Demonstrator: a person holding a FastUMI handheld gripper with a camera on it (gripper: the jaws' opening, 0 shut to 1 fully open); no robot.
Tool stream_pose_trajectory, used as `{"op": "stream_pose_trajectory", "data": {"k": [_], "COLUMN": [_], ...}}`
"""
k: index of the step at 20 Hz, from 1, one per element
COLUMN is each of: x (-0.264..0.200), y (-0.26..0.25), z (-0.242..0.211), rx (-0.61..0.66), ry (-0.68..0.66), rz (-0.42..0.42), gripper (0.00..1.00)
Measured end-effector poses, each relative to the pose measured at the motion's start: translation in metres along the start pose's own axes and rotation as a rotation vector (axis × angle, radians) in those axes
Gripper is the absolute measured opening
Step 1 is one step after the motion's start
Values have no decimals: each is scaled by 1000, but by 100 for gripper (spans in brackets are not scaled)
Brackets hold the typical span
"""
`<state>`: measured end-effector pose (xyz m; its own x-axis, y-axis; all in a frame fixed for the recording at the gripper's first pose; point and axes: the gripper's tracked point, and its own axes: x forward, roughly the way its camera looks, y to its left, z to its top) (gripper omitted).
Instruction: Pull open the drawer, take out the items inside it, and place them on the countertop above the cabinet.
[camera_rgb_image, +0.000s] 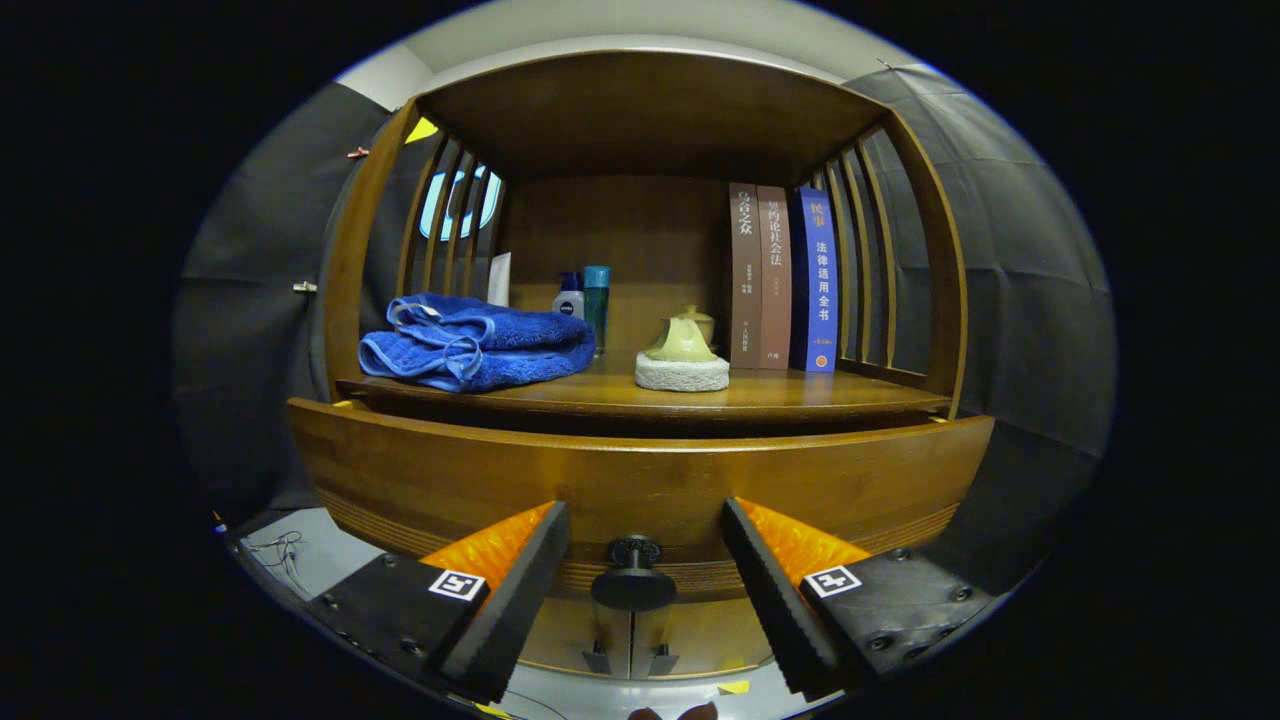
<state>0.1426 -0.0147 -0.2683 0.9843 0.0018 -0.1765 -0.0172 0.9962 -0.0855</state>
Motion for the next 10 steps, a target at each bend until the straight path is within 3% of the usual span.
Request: {"op": "stream_pose_trajectory", "data": {"k": [10], "x": [34], "y": [1], "z": [-1], "rx": [34], "ry": [45], "rz": [-10], "gripper": [100]}}
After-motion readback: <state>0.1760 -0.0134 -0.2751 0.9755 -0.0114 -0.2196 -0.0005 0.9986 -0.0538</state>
